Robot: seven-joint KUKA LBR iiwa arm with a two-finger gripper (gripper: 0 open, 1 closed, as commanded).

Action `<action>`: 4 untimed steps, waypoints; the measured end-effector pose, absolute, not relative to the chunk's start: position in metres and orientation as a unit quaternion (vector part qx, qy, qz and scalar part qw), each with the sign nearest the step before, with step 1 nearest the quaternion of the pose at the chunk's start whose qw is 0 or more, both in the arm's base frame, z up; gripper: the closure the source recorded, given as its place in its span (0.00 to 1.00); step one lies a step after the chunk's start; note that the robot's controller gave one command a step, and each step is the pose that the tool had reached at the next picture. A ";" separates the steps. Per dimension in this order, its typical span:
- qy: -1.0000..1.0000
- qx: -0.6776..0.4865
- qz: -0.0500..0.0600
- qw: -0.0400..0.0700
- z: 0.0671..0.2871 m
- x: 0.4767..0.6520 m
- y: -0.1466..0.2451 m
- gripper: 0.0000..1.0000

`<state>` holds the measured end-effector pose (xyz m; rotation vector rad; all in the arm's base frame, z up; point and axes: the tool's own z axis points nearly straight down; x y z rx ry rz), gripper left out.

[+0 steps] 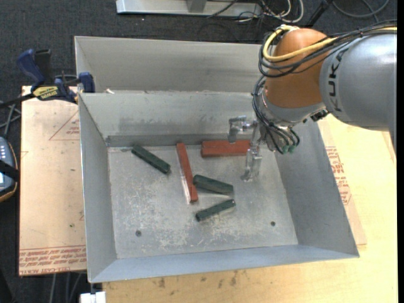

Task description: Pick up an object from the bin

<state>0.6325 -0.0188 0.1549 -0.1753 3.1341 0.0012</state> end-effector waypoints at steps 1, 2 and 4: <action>0.998 -0.058 0.000 0.001 0.144 0.634 -0.016 0.00; 1.000 -0.029 0.000 0.003 0.106 0.604 0.006 0.00; 1.000 -0.027 0.001 0.000 0.073 0.587 0.023 1.00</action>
Offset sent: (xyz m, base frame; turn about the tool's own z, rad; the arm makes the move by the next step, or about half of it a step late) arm -0.0501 0.0390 -0.0721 0.0843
